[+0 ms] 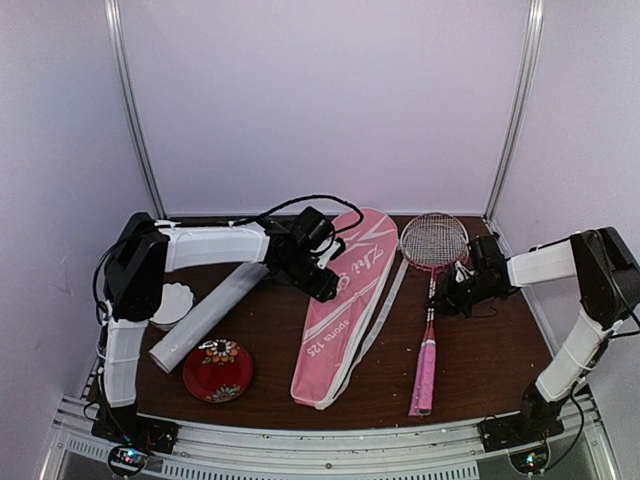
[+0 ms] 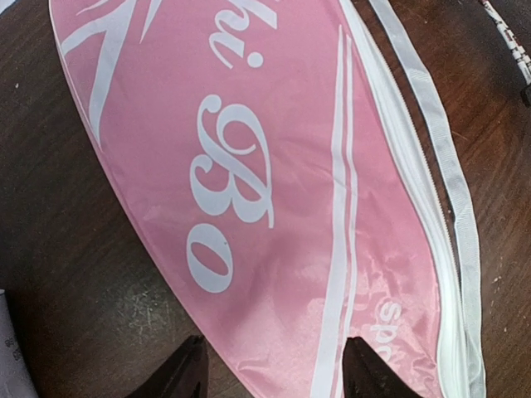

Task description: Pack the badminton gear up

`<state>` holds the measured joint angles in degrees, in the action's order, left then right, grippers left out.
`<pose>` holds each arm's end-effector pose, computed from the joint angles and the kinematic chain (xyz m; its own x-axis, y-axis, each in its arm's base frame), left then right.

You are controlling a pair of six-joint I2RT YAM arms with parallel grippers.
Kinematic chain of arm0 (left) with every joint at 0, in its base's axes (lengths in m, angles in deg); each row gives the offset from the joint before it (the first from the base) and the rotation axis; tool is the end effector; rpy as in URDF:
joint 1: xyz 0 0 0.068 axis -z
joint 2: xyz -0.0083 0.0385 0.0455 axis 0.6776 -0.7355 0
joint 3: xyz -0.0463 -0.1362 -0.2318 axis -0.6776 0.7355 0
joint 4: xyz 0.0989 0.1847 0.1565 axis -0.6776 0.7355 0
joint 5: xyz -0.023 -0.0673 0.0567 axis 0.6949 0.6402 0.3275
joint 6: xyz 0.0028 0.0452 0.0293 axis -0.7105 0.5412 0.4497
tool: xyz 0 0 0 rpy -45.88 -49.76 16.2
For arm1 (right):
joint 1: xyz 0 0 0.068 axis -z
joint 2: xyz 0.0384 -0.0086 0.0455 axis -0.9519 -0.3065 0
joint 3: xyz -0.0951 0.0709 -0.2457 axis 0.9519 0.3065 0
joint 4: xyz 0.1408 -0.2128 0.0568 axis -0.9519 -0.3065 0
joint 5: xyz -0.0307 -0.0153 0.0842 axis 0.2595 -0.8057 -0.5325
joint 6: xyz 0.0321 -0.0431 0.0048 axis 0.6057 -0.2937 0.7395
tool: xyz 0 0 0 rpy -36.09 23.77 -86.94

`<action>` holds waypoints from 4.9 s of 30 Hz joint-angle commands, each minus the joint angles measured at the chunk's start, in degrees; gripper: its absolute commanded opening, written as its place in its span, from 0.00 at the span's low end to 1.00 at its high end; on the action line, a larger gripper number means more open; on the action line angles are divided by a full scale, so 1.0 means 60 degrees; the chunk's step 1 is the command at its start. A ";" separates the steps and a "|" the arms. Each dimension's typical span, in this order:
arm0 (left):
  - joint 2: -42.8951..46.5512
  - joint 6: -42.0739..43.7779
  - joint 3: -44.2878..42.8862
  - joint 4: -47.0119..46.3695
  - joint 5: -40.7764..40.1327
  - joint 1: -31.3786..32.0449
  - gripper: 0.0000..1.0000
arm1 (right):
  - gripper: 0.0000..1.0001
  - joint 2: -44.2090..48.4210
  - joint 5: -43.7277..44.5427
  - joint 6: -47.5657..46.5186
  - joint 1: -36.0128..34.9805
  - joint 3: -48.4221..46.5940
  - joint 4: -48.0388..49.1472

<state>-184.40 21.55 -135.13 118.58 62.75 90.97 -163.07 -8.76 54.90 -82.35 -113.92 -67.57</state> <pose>0.3110 -0.3503 0.1933 -0.7507 0.4374 -0.4951 0.5724 0.8048 -0.1570 0.2887 0.0742 0.1405 -0.9380 0.3402 -0.0656 0.1856 0.6533 0.7340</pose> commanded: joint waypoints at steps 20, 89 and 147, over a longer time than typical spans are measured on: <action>0.0290 -0.1378 0.1945 -0.0847 -0.0511 -0.0332 0.51 | 0.00 -0.0995 0.0248 0.0057 -0.0617 -0.0813 0.0697; 0.1778 -0.0873 0.1487 -0.1371 -0.0038 -0.0115 0.52 | 0.00 -0.0769 0.1870 -0.1521 -0.0776 -0.1641 -0.1590; -0.1842 -0.1415 -0.2526 0.1216 -0.1414 0.1077 0.26 | 0.00 0.5022 0.1979 -0.1862 -0.1791 0.0448 -0.4833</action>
<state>-199.63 14.95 -150.95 125.42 57.00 97.98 -135.02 1.27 45.31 -91.81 -110.75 -94.23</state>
